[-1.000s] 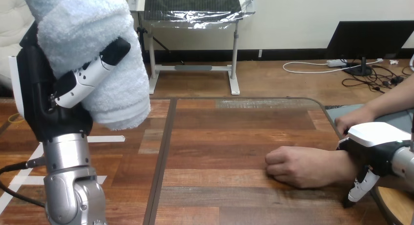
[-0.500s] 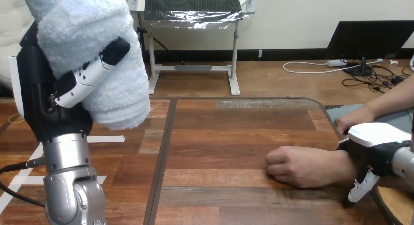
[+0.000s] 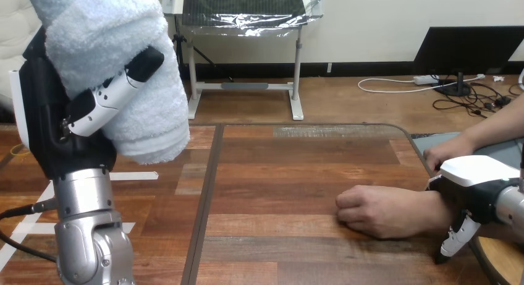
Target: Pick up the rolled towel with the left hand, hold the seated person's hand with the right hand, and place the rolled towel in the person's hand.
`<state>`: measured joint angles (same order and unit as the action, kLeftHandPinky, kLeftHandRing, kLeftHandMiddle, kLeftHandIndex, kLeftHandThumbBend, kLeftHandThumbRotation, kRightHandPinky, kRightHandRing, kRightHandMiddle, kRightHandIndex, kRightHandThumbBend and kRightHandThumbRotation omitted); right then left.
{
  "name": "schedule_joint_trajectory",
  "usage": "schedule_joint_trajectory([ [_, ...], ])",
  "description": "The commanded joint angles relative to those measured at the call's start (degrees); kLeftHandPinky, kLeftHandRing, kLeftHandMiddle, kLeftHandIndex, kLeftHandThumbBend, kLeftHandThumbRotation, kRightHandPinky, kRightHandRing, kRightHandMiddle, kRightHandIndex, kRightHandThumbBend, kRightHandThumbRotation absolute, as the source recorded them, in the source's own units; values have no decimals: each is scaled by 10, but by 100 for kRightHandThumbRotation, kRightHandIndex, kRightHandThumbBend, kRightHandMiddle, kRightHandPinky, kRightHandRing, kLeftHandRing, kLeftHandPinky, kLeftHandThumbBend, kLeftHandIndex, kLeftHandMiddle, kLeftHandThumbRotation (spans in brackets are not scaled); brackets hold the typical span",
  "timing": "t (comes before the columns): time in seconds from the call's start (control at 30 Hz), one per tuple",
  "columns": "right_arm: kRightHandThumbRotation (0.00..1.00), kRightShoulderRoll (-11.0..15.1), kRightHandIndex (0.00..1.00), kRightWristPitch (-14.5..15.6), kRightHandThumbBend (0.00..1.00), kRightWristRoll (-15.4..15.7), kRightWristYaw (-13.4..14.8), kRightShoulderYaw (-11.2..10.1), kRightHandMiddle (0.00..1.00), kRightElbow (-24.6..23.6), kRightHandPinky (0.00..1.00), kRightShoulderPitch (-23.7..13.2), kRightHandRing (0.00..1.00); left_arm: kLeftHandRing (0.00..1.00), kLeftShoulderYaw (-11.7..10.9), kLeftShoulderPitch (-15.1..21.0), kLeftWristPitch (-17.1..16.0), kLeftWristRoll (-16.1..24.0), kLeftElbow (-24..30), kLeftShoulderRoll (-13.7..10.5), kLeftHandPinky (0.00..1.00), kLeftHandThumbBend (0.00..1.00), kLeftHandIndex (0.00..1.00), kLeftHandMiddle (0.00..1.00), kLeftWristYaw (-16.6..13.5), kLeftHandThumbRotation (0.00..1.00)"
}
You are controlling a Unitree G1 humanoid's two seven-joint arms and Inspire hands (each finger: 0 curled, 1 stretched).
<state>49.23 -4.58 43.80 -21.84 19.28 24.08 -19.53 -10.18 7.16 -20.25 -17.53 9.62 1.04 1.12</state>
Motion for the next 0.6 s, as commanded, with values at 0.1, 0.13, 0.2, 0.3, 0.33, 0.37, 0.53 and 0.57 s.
schedule_joint_trajectory([
  [0.1,24,15,78,5,100,-1,0,-14,78,1,52,-20,74,26,5,23,-4,0,33,1,20,47,37,33,2,0],
  [0.13,24,15,78,5,100,-1,0,-14,78,1,52,-20,74,26,5,23,-4,0,33,1,20,47,37,33,2,0],
  [0.2,24,14,77,4,100,-2,2,-15,78,2,52,-20,74,26,5,23,-5,-1,33,1,20,47,37,33,3,0],
  [0.3,24,13,77,4,100,-3,5,-15,78,4,52,-19,74,26,5,23,-5,-4,32,1,20,47,37,33,5,0],
  [0.33,24,13,77,4,100,-3,5,-16,78,4,52,-19,74,26,5,23,-5,-4,32,2,20,47,37,33,5,0],
  [0.37,24,13,77,3,100,-2,6,-15,78,5,52,-19,74,26,5,23,-5,-5,32,2,20,47,37,33,5,0],
  [0.53,24,12,77,4,100,-2,5,-14,78,8,52,-21,74,26,5,24,-6,-4,32,2,20,47,37,32,3,0],
  [0.57,24,13,77,4,100,-1,5,-14,78,7,52,-21,74,26,5,24,-6,-5,31,2,20,47,37,32,4,0],
])
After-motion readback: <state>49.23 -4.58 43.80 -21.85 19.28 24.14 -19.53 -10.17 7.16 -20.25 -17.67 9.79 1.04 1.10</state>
